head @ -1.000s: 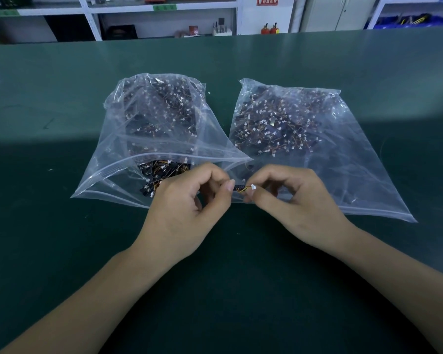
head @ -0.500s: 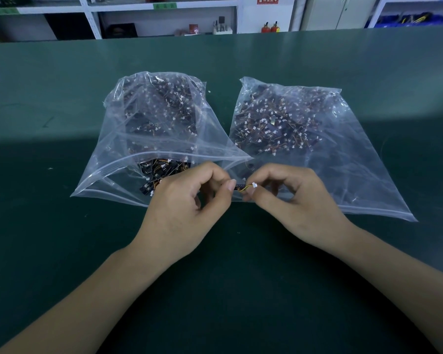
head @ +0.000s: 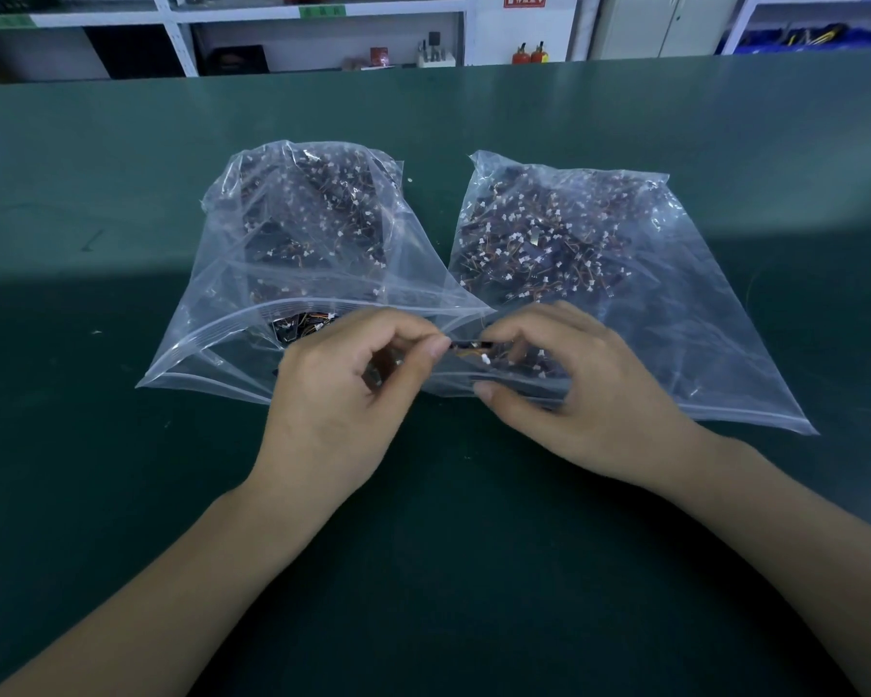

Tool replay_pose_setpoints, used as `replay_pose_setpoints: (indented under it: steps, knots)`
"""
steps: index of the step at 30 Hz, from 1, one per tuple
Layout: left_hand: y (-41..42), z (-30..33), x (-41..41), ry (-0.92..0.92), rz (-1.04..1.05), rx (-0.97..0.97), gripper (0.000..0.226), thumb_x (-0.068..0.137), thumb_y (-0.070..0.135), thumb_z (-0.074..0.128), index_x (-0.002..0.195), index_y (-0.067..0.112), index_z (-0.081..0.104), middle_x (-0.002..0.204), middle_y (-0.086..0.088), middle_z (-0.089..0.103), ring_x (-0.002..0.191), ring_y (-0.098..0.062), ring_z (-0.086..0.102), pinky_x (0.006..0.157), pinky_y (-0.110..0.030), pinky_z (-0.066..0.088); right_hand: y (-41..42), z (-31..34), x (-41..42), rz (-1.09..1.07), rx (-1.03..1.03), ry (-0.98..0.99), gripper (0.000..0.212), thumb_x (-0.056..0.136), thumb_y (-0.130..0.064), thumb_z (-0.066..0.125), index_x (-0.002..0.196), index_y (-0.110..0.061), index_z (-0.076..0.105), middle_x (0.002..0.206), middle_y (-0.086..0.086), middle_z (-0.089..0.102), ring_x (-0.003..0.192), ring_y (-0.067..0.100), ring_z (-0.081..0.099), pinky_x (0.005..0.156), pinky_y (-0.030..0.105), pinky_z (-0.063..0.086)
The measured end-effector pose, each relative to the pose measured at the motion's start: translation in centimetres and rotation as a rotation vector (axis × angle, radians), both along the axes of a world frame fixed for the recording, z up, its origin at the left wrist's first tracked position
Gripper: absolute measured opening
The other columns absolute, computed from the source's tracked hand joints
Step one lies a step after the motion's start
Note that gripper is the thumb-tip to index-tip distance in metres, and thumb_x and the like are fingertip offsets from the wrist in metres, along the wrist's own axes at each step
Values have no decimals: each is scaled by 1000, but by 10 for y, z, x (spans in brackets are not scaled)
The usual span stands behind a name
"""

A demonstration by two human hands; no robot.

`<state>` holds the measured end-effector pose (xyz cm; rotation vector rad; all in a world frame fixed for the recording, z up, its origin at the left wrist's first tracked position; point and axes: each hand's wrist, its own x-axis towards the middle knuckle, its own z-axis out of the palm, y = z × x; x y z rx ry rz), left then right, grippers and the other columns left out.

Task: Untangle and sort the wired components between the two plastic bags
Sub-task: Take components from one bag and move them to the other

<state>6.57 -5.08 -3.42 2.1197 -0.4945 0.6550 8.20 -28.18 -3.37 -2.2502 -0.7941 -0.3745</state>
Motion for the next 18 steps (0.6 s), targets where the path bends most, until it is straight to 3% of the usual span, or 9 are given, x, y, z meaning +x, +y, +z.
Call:
replay_pose_setpoints:
  steps: [3,6,10,13,18]
  knots:
    - [6,2,3,-54,29,39,7,99,15,74,101,14,81,91,14,72,81,-7,67,74,-12,46,-4,1,4,-29,-133,-35,33,83,-17,80,114,-22,69,106,-11,66,98,14,59,95,41,47]
    - [7,0,4,-90,-11,84,11,100,13,74,107,11,82,94,13,74,75,-7,67,69,-17,50,-5,2,5,-47,-197,-47,35,80,-11,78,111,-23,68,102,-17,59,94,13,58,92,43,49]
    - [7,-4,6,-107,-101,124,8,97,14,78,103,10,83,95,8,76,83,-9,71,73,-24,55,-7,2,6,-79,-135,-79,31,80,1,76,102,-20,69,94,-16,63,87,8,58,84,40,53]
    - [9,-7,8,-106,-111,193,5,97,20,81,98,16,83,91,9,72,79,-13,68,68,-34,55,-6,2,5,-100,-68,-77,31,81,2,74,101,-21,69,95,-17,65,87,8,59,78,41,55]
    - [8,-11,12,-133,-32,226,6,96,24,81,91,20,81,86,11,65,71,-12,58,60,-39,51,-7,1,5,-84,-32,-75,31,83,1,75,102,-22,69,96,-17,66,88,11,61,75,42,56]
